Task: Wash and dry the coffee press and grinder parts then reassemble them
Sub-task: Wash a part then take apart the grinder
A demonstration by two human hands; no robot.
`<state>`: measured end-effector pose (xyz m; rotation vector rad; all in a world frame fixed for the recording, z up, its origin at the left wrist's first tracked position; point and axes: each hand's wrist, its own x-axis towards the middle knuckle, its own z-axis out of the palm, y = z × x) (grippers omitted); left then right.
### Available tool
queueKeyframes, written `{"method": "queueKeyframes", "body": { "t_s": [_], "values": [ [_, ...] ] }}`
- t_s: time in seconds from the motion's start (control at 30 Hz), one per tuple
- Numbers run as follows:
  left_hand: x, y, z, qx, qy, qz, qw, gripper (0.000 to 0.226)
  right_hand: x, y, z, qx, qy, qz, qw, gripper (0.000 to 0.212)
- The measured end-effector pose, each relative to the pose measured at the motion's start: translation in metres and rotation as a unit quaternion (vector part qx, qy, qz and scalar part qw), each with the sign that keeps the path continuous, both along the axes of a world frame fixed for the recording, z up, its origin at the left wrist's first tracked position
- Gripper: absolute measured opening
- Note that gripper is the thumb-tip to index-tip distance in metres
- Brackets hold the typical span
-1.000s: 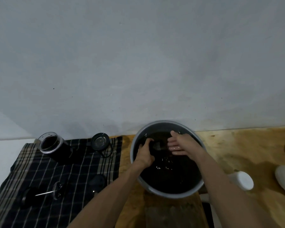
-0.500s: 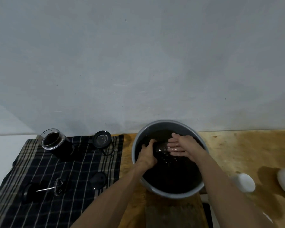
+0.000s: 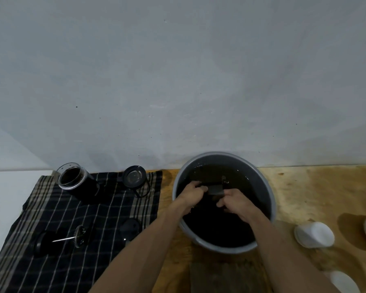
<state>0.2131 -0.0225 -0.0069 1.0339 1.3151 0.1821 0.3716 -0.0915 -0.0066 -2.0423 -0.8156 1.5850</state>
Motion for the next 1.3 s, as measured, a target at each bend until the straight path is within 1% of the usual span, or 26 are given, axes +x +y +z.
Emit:
{"method": "queueKeyframes", "body": {
  "t_s": [0.1, 0.17, 0.2, 0.3, 0.37, 0.43, 0.5, 0.57, 0.6, 0.67, 0.7, 0.73, 0.83, 0.9, 0.93, 0.97, 1.03, 1.1, 1.13, 1.17, 1.23, 1.3],
  "values": [
    [0.000, -0.001, -0.005, 0.017, 0.035, -0.077, 0.996, 0.051, -0.002, -0.001, -0.008, -0.024, 0.040, -0.041, 0.998, 0.028],
    [0.001, -0.002, -0.006, 0.009, 0.034, -0.090, 0.995, 0.047, 0.000, -0.001, -0.013, -0.013, 0.058, -0.087, 0.994, 0.027],
    [0.001, -0.001, -0.007, -0.010, 0.028, -0.079, 0.996, 0.047, 0.001, -0.002, -0.012, 0.001, 0.057, -0.089, 0.994, 0.024],
    [0.001, 0.000, -0.003, -0.092, -0.003, -0.011, 0.996, 0.053, 0.001, -0.006, -0.002, 0.054, 0.064, -0.041, 0.996, 0.019],
    [0.002, 0.001, 0.003, -0.149, -0.028, 0.026, 0.988, 0.057, 0.000, -0.010, 0.007, 0.101, 0.108, -0.047, 0.988, 0.019],
    [0.002, 0.002, 0.010, -0.174, -0.077, 0.049, 0.980, 0.053, 0.000, -0.014, 0.015, 0.135, 0.150, -0.044, 0.978, 0.022],
    [0.002, 0.006, 0.013, -0.145, -0.120, 0.075, 0.979, 0.044, 0.003, -0.015, 0.021, 0.148, 0.182, -0.040, 0.971, 0.025],
    [0.000, 0.010, 0.013, -0.065, -0.109, 0.082, 0.988, 0.049, 0.008, -0.015, 0.022, 0.144, 0.188, -0.052, 0.970, 0.027],
    [-0.002, 0.012, 0.015, -0.014, -0.087, 0.079, 0.993, 0.053, 0.011, -0.015, 0.021, 0.141, 0.180, -0.063, 0.971, 0.029],
    [-0.007, 0.016, 0.020, 0.097, -0.036, 0.058, 0.993, 0.058, 0.015, -0.015, 0.017, 0.132, 0.145, -0.101, 0.975, 0.031],
    [-0.011, 0.018, 0.023, 0.132, -0.030, 0.051, 0.989, 0.060, 0.018, -0.014, 0.015, 0.126, 0.119, -0.124, 0.977, 0.030],
    [-0.013, 0.019, 0.027, 0.148, -0.036, 0.047, 0.987, 0.064, 0.020, -0.013, 0.010, 0.116, 0.087, -0.152, 0.978, 0.028],
    [-0.017, 0.021, 0.031, 0.152, -0.072, 0.050, 0.984, 0.074, 0.025, -0.012, -0.008, 0.064, -0.010, -0.226, 0.972, 0.021],
    [-0.019, 0.021, 0.029, 0.147, -0.095, 0.062, 0.983, 0.072, 0.024, -0.011, -0.011, 0.027, -0.047, -0.260, 0.964, 0.025],
    [-0.019, 0.020, 0.026, 0.140, -0.104, 0.069, 0.982, 0.069, 0.023, -0.011, -0.010, 0.013, -0.039, -0.272, 0.961, 0.027],
    [-0.017, 0.019, 0.022, 0.127, -0.109, 0.076, 0.983, 0.065, 0.021, -0.011, -0.007, 0.006, -0.009, -0.287, 0.958, 0.026],
    [-0.014, 0.014, 0.015, 0.084, -0.102, 0.092, 0.987, 0.055, 0.018, -0.007, 0.002, 0.006, 0.090, -0.329, 0.940, 0.025],
    [-0.010, 0.010, 0.007, 0.022, -0.086, 0.103, 0.991, 0.038, 0.016, -0.001, 0.013, 0.021, 0.166, -0.342, 0.925, 0.038],
    [-0.007, 0.009, 0.004, -0.009, -0.090, 0.112, 0.990, 0.035, 0.015, 0.002, 0.020, 0.033, 0.183, -0.324, 0.928, 0.043],
    [-0.005, 0.008, 0.003, -0.040, -0.103, 0.124, 0.986, 0.034, 0.013, 0.005, 0.029, 0.049, 0.190, -0.301, 0.933, 0.046],
    [-0.001, 0.007, 0.004, -0.082, -0.129, 0.153, 0.976, 0.031, 0.013, 0.011, 0.046, 0.063, 0.170, -0.259, 0.949, 0.048],
    [0.001, 0.007, 0.007, -0.094, -0.146, 0.173, 0.969, 0.028, 0.018, 0.013, 0.054, 0.053, 0.113, -0.220, 0.967, 0.047]
  ]
}}
